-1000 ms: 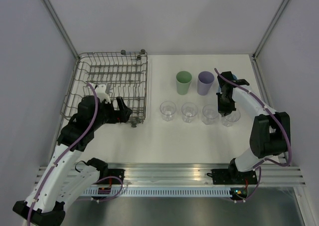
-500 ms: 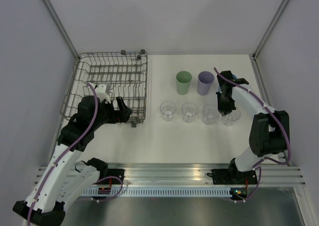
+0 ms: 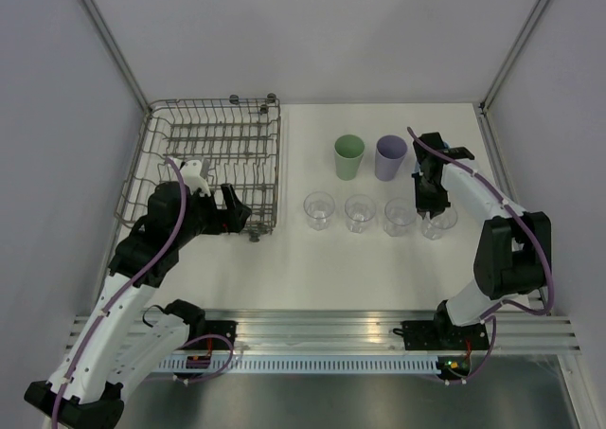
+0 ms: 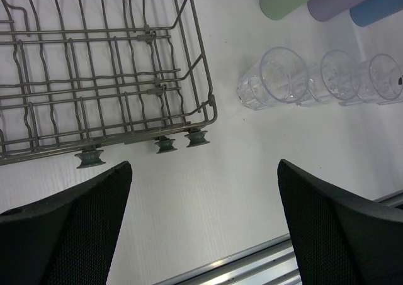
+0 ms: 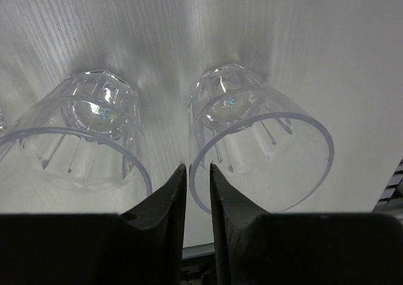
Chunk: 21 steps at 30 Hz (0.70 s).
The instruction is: Unload the cups from the dish rack
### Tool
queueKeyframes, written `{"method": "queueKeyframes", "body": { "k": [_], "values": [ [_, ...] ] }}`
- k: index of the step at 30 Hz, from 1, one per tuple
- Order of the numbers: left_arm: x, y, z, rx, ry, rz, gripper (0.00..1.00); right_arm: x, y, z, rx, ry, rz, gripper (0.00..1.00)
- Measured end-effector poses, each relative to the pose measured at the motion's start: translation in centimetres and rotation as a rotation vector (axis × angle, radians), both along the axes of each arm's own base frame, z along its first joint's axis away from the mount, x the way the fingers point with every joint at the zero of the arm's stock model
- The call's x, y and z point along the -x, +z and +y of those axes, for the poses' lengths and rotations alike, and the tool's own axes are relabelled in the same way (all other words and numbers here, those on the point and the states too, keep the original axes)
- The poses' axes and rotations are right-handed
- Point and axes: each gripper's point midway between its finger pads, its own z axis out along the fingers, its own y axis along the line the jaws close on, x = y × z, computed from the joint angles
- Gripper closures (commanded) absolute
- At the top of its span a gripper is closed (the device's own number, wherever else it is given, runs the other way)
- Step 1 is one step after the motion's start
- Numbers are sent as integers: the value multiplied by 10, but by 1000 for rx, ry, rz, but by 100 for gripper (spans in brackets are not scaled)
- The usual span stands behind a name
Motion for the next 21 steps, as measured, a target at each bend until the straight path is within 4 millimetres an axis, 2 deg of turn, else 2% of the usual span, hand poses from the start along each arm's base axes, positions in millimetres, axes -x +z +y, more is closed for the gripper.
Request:
{"method": "queueKeyframes", "body": {
  "k": [3,5,8,10,11,12,16,21],
  "values": [
    [0,0,1,-2,3,-1,0,0,8,-2,11,1,-19,58],
    [-2,0,4,-12,23,-4,0,1,17,-4,17,6,-45,56],
    [-9,-4,14,-37,78,0,0,1,36,-4,8,9,-113,43],
    [-14,-6,25,-48,125,9,0,2,48,-4,-3,9,-154,25],
    [-17,-8,30,-54,149,12,0,3,55,-3,-9,10,-178,21],
    [-20,-9,36,-60,178,16,0,4,61,-3,-15,15,-200,2],
    [-28,-9,55,-83,264,20,0,7,86,-1,-37,30,-293,2],
    [-32,-1,69,-120,332,11,0,11,121,0,-59,40,-440,2]
  ]
}}
